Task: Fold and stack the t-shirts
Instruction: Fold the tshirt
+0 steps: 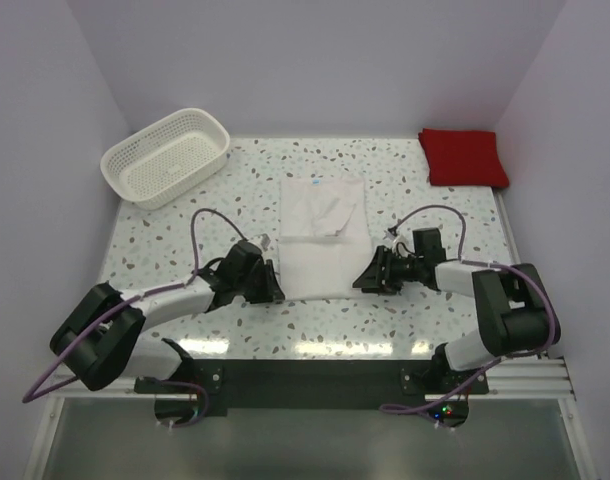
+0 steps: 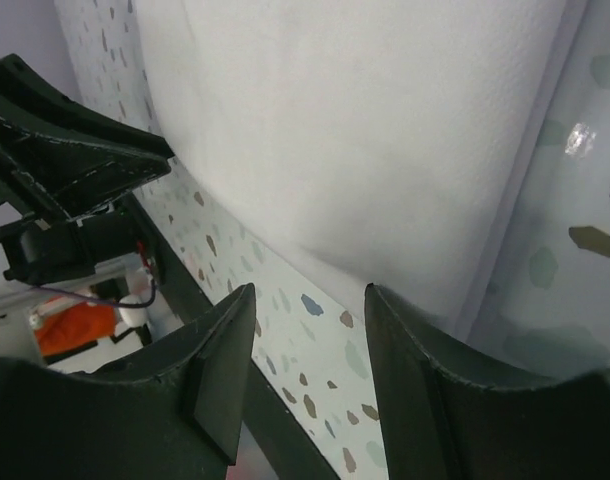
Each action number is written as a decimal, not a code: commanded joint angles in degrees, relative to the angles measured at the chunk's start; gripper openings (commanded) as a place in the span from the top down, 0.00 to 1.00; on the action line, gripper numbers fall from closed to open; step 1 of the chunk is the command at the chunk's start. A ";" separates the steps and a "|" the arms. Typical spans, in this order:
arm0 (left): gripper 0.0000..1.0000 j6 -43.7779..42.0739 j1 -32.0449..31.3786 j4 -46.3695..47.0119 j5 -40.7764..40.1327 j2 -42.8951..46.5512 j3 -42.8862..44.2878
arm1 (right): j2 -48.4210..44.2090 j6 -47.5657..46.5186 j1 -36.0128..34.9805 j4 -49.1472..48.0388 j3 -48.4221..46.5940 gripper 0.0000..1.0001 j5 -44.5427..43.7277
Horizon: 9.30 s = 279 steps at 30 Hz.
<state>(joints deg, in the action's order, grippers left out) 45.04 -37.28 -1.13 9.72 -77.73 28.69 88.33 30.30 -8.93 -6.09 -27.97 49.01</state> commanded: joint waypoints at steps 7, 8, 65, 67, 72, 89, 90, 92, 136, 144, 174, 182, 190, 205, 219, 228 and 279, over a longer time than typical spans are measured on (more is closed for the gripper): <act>0.58 -0.83 -1.48 -20.65 -12.87 8.83 5.84 | -21.35 -8.60 -5.21 32.61 -9.28 0.42 -25.78; 0.55 -1.00 -1.92 -23.63 -14.27 8.74 7.68 | -22.06 -8.25 -6.27 34.72 -10.17 0.41 -29.55; 0.54 1.11 -13.17 -26.12 -23.07 -11.73 20.97 | -4.05 -2.35 -23.24 35.00 -11.41 1.00 -52.79; 0.54 1.11 -13.61 -26.29 -23.16 -12.88 21.58 | -3.70 -2.62 -23.33 35.00 -11.23 1.00 -52.79; 0.54 1.81 -14.23 -26.56 -23.69 -14.90 21.59 | -4.13 -2.88 -23.33 34.92 -10.53 1.00 -52.71; 1.00 1.55 -14.84 -28.22 -20.00 -16.40 18.78 | -6.68 -3.15 -25.60 39.83 -11.50 1.00 -51.13; 1.00 1.37 -15.02 -28.75 -19.82 -16.05 18.51 | -6.95 -3.06 -26.22 41.23 -11.41 1.00 -51.04; 1.00 1.54 -15.80 -31.21 -20.08 -13.95 17.37 | -8.17 -2.27 -28.67 42.91 -11.32 1.00 -50.60; 1.00 -20.43 12.82 -34.39 -5.07 -19.01 47.69 | 13.78 -18.88 -8.66 65.34 -62.19 1.00 -31.28; 1.00 -20.96 17.50 -23.49 -0.14 -32.29 50.15 | 28.64 -19.06 -4.70 58.04 -66.52 1.00 -28.36; 0.74 -20.08 12.32 6.92 9.09 -16.72 26.77 | 10.80 -14.57 -5.40 13.74 -36.02 0.65 -2.09; 0.84 -20.25 13.28 10.27 10.50 -30.09 36.87 | 24.15 -17.21 -3.91 13.74 -44.18 0.68 -0.15; 0.87 -17.97 16.88 12.29 13.57 -41.44 41.88 | 38.38 -7.13 1.72 5.75 -50.60 0.67 5.65; 0.76 -14.01 20.49 14.57 17.53 -40.05 41.63 | 36.40 12.32 5.33 -13.07 -48.86 0.54 10.49; 0.68 -7.34 15.23 16.42 17.44 -17.55 22.23 | 17.93 16.10 -0.55 -19.39 -27.07 0.52 10.75; 0.79 -4.69 12.40 20.99 9.90 -20.17 12.27 | 25.02 11.45 -0.31 -24.32 -20.20 0.56 10.05; 0.60 -5.75 16.19 12.19 10.93 -8.65 16.66 | 27.31 18.64 -13.40 -15.08 -43.84 0.46 -4.11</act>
<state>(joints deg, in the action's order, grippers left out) 37.89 -20.71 4.23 16.99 -83.44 41.47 115.42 51.68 -26.15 -24.10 -70.17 45.58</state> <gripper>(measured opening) 0.420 0.538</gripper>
